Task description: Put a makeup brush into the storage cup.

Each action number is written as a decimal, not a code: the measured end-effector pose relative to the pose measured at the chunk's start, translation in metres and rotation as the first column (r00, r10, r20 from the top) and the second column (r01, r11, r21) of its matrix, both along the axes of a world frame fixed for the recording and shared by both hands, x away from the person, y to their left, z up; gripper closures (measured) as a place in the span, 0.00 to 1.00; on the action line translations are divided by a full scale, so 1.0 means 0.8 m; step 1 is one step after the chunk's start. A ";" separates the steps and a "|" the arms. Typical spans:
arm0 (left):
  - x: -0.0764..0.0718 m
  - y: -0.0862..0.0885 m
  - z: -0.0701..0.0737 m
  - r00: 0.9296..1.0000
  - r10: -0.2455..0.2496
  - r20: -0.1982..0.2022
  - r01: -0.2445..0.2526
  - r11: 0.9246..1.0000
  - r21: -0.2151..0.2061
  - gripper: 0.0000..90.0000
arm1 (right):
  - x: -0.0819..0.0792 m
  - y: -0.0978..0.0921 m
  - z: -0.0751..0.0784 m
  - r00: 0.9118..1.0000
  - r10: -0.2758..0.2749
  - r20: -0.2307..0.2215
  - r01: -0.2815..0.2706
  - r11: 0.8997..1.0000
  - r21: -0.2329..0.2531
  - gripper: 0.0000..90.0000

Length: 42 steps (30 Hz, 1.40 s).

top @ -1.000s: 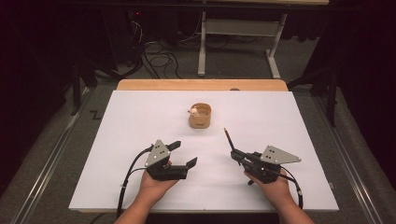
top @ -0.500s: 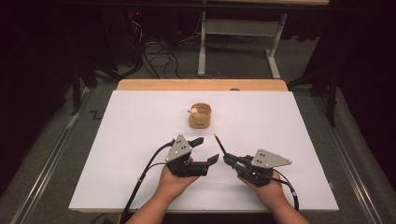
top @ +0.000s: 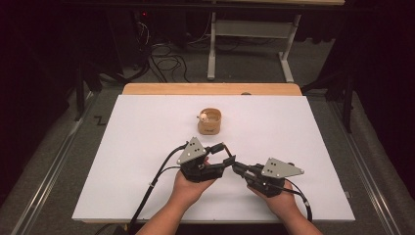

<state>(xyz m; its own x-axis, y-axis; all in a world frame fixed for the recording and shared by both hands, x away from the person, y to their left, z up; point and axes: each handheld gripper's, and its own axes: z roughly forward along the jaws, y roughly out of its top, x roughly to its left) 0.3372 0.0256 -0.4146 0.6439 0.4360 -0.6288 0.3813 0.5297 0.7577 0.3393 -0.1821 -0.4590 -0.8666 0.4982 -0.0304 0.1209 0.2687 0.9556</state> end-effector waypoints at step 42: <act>0.002 0.022 0.014 0.999 0.042 0.023 -0.042 0.999 -0.019 0.93 | 0.006 -0.008 0.002 0.996 -0.086 -0.021 0.086 0.996 -0.023 0.35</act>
<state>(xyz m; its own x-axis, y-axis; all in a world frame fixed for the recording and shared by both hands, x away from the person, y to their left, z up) 0.3384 0.0429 -0.4032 0.6400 0.4512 -0.6220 0.3409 0.5587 0.7561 0.3444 -0.1881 -0.4578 -0.8212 0.5702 -0.0235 0.1656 0.2775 0.9463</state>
